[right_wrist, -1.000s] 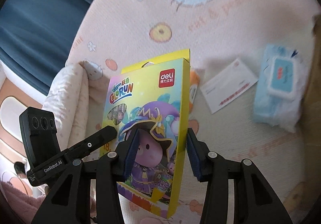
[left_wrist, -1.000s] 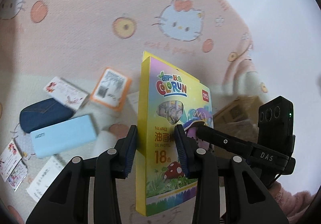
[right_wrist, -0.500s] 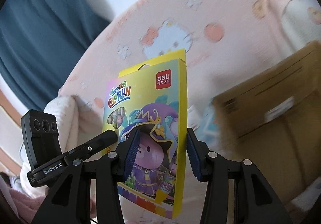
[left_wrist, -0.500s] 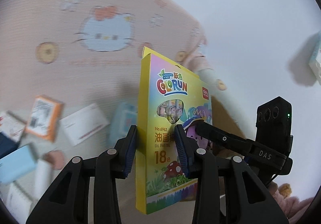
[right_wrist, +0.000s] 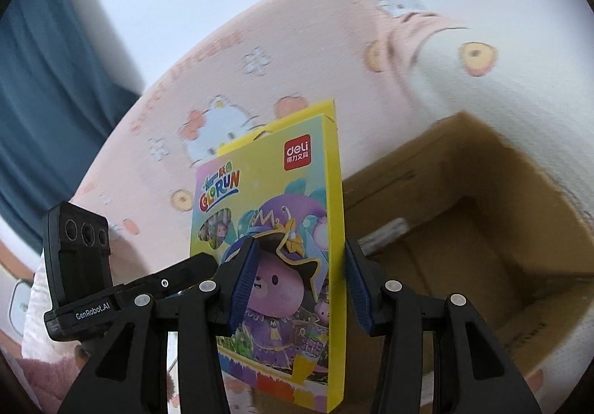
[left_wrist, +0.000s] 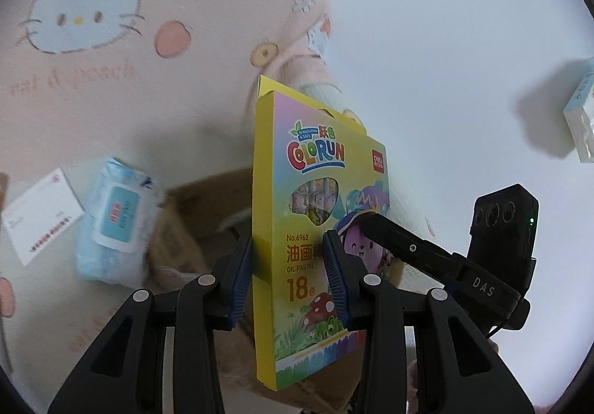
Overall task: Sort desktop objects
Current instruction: 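Carry the pastel box with the right tool over the cardboard box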
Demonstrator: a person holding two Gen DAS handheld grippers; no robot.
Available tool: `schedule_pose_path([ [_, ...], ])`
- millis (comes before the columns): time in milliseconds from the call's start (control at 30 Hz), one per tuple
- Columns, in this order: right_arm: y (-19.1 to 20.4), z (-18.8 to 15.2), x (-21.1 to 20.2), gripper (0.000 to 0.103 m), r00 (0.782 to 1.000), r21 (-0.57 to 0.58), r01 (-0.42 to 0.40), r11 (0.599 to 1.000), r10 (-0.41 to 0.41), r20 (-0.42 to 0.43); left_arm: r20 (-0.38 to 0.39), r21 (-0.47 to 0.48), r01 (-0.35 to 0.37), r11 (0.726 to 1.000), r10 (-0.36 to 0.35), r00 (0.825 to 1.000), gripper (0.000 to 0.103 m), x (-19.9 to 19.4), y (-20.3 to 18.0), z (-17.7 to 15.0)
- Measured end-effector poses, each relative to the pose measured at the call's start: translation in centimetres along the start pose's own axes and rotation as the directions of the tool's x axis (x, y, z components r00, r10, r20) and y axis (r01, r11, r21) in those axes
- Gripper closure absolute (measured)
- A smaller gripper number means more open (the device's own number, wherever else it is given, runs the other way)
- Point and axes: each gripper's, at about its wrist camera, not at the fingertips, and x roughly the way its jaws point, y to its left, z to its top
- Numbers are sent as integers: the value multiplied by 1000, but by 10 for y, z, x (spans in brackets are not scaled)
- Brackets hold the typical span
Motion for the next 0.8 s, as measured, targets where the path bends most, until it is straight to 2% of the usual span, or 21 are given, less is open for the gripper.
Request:
schedule_pose_path([
  [167, -30, 0, -6, 59, 1000, 67, -11, 998, 12, -15, -36, 14, -14, 1000, 15, 999, 62, 18, -8, -4],
  [367, -61, -7, -8, 59, 997, 135, -23, 991, 32, -70, -103, 16, -35, 999, 36, 994, 62, 38, -18, -19],
  [567, -83, -12, -1, 59, 991, 209, -48, 977, 72, -111, -128, 43, -100, 994, 105, 986, 61, 51, -24, -23],
  [700, -96, -1, 2, 59, 990, 223, -51, 973, 79, -119, -191, 23, -106, 994, 108, 976, 61, 67, -25, -24],
  [800, -104, 5, 1, 58, 987, 227, -72, 971, 102, -122, -256, 29, -112, 993, 116, 960, 61, 73, -28, -35],
])
